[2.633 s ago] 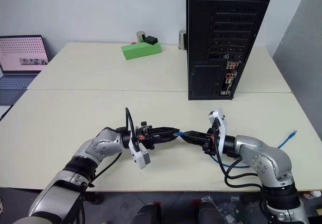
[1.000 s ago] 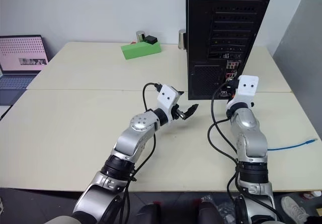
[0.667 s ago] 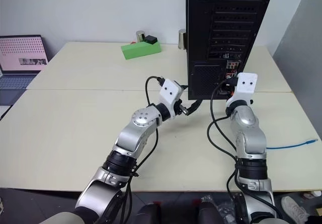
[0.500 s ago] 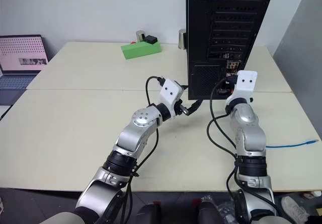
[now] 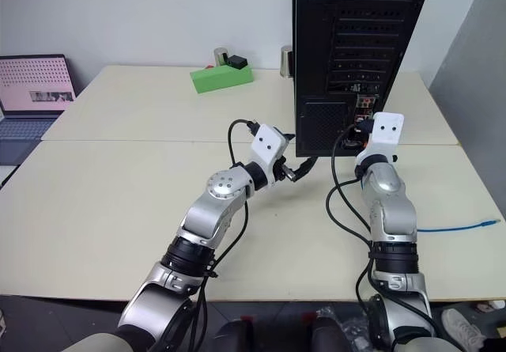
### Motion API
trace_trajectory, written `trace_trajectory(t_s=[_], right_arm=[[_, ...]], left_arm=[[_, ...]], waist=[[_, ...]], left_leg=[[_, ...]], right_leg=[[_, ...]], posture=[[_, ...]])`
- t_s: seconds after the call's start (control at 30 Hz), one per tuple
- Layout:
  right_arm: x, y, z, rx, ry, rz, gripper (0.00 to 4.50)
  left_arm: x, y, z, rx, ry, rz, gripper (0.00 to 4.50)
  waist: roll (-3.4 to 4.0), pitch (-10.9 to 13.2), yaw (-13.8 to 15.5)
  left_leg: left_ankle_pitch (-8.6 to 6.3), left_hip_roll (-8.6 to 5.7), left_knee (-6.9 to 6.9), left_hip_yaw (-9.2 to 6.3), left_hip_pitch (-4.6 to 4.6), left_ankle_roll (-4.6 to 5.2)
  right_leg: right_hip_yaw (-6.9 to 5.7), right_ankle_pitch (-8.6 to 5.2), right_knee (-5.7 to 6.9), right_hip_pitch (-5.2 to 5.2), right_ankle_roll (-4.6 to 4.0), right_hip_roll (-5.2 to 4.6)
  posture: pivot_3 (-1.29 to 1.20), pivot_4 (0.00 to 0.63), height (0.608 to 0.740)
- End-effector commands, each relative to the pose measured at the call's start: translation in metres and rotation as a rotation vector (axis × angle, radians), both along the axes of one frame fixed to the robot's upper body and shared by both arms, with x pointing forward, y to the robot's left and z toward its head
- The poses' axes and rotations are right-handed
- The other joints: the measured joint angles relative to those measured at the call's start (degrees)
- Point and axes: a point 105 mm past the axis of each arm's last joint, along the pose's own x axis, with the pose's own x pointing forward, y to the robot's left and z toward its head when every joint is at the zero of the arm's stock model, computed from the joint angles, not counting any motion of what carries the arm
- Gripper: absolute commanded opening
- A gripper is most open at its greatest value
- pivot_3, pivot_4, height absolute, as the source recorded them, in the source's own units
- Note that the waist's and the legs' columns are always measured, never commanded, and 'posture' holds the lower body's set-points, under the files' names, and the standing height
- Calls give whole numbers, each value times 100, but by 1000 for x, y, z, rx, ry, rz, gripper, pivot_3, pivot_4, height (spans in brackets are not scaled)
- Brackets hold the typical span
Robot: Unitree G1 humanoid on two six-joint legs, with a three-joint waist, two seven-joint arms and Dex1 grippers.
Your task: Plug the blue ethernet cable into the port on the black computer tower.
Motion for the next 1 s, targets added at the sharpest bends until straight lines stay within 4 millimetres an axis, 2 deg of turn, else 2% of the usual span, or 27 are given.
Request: trace_trajectory(t_s=[0.03,0.43,0.7,1.0], right_arm=[[0,-2,20,-2,-75,-4,0],[2,0,19,3,-64,1,0],[5,-2,23,102,-46,-16,0],[10,4,29,130,-37,-6,0]], left_arm=[[-2,-1,11,-17,-47,-13,4271],[-2,0,9,-12,-45,-13,4271],[-2,0,9,-10,-47,-12,4271],[-2,-2,9,-15,-46,-15,4271]], waist=[[0,0,0],[0,0,-1],[0,0,-1],[0,0,-15]], left_leg=[[0,0,0,0,0,0],[0,0,0,0,-1,0],[0,0,0,0,-1,0],[0,0,0,2,-1,0]], right_leg=[[0,0,0,0,0,0],[0,0,0,-1,0,0],[1,0,0,-2,0,0],[3,0,3,-4,0,0]], posture=[[0,150,740],[0,150,740],[0,150,740],[0,150,740]])
